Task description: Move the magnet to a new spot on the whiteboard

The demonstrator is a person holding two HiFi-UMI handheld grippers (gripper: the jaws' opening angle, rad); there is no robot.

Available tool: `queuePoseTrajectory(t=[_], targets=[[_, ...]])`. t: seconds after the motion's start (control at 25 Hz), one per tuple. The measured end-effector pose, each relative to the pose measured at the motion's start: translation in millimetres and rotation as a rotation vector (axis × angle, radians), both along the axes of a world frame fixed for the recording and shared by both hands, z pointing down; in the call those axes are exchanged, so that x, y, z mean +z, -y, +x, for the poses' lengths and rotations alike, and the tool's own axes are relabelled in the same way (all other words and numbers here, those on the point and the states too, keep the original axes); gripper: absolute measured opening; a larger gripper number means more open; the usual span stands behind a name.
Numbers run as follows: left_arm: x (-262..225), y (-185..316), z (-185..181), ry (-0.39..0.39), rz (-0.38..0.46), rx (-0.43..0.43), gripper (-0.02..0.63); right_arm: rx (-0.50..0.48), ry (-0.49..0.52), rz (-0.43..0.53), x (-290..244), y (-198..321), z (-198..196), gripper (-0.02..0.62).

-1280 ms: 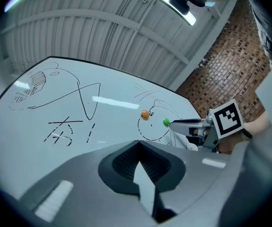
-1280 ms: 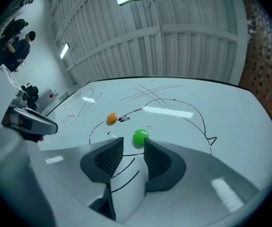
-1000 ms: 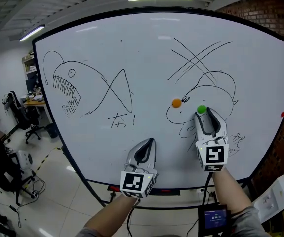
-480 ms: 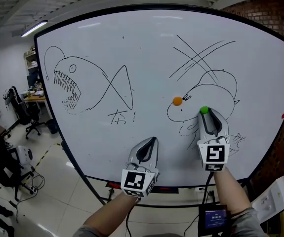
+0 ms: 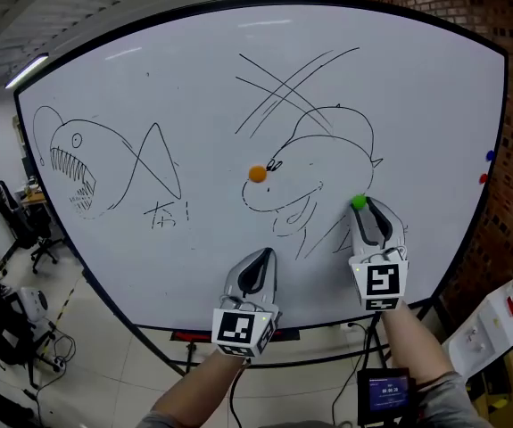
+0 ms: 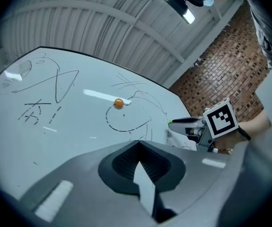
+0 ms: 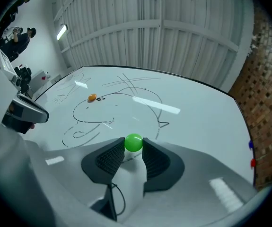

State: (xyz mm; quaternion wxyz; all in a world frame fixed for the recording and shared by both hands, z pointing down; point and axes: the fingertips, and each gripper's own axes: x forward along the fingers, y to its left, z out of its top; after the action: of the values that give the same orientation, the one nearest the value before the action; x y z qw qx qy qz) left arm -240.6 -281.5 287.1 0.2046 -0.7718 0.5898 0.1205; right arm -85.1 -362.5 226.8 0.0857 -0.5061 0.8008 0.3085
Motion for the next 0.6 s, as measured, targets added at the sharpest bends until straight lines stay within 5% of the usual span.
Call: queuePoseTrajectory(t=[0.6], targets=[[14.3,64.3,168.9,0.026,-0.039,0.151,0.002,0.175,0.045,-0.1,33.8,56.0,201.6,0.124]])
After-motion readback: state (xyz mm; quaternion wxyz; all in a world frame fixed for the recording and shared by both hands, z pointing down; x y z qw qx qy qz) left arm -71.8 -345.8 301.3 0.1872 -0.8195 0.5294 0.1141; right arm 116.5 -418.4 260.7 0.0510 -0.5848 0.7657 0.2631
